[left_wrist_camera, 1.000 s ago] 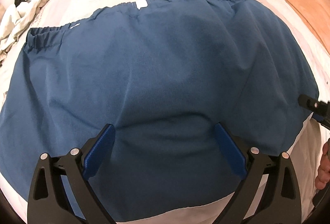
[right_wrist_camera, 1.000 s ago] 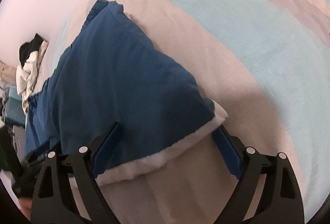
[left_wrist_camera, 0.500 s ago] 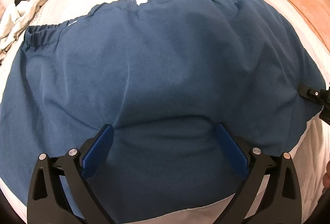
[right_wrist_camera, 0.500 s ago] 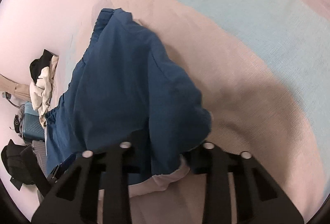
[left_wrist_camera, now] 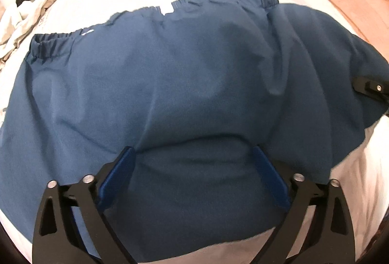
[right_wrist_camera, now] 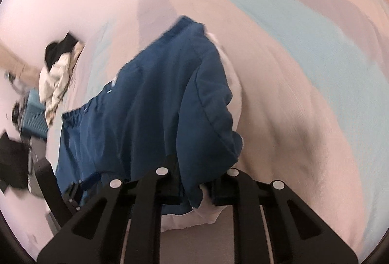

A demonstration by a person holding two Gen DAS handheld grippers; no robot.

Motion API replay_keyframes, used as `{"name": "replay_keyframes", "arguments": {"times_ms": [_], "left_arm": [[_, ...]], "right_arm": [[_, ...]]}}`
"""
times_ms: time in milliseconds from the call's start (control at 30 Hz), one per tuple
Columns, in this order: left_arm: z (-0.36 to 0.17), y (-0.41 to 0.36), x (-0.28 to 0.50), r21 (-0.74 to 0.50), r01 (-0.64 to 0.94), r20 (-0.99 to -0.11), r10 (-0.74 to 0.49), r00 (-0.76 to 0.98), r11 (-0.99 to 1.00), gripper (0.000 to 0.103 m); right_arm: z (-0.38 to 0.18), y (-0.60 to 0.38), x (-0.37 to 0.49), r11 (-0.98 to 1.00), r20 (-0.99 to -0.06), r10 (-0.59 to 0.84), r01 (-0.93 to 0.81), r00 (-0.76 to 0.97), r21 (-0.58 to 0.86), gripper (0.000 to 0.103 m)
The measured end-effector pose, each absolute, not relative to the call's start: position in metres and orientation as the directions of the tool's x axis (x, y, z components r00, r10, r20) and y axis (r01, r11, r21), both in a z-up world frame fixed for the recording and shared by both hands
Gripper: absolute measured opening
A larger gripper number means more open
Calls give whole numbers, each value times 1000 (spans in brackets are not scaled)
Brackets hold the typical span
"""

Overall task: Fold large clothes
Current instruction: 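Grasp the jacket edge with the right gripper and roll it over toward the left gripper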

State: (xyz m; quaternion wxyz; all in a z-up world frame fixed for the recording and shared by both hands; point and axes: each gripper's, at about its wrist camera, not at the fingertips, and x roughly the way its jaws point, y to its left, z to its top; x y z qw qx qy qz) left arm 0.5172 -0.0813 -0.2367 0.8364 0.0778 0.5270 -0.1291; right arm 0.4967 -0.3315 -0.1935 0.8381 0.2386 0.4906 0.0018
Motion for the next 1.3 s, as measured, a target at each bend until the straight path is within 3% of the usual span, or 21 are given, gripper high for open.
{"name": "replay_keyframes", "arguments": {"times_ms": [500,867,1300], "left_arm": [[-193,66,506,69,82,-887,23,461,994,91],[-186,127,489,1,-58,-882,28,471,998,91],[-182,169,467,-35,-48,-885,-9,466,998,92]], "right_arm": [[-147,-206,538,945,-797,306,-66,522,320,12],[-127,-85,548,918,-784,377,-310,493,247,12],[-149,36,534,825,-815,449,-520,365,221,12]]}}
